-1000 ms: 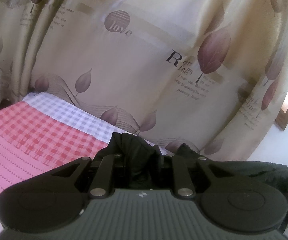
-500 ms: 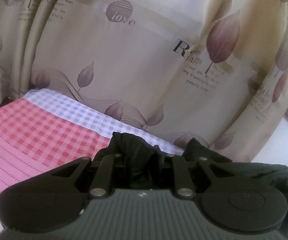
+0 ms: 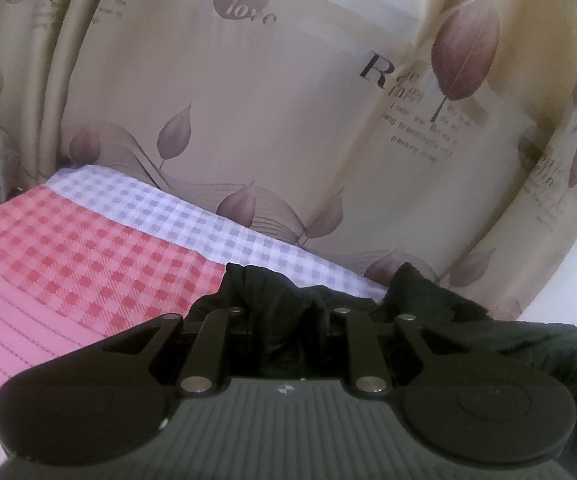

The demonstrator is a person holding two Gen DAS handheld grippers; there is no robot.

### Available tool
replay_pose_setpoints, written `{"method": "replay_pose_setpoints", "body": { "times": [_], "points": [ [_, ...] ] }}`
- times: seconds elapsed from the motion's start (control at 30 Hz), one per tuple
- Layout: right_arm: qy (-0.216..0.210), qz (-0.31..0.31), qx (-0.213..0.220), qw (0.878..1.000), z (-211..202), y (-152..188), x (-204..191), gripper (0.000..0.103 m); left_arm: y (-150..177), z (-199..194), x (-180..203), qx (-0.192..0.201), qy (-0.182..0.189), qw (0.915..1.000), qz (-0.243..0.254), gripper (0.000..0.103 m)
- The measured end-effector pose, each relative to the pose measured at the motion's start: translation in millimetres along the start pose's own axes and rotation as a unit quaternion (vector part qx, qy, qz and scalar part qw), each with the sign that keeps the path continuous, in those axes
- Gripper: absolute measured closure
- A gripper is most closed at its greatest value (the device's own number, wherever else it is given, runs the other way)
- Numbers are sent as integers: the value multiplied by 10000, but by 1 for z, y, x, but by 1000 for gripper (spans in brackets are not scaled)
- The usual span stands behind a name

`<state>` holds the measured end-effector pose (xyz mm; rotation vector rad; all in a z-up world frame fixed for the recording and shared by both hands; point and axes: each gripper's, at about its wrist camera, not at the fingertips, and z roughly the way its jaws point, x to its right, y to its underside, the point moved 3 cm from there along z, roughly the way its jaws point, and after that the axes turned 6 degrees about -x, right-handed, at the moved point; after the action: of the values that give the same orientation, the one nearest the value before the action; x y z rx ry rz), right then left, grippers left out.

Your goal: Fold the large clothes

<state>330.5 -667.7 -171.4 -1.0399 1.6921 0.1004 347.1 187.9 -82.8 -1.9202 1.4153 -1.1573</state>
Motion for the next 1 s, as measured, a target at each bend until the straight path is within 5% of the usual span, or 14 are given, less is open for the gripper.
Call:
{"method": "replay_pose_setpoints", "body": {
  "times": [0.67,1.0],
  "points": [
    [-1,141,-236,9996,24,-12,19,87,5,35,-3,-294,-182,9994,30,77],
    [-334,502,-283,9978,26,-14,30,80,7,46,-3,-402,-118,9991,-97,64]
  ]
}}
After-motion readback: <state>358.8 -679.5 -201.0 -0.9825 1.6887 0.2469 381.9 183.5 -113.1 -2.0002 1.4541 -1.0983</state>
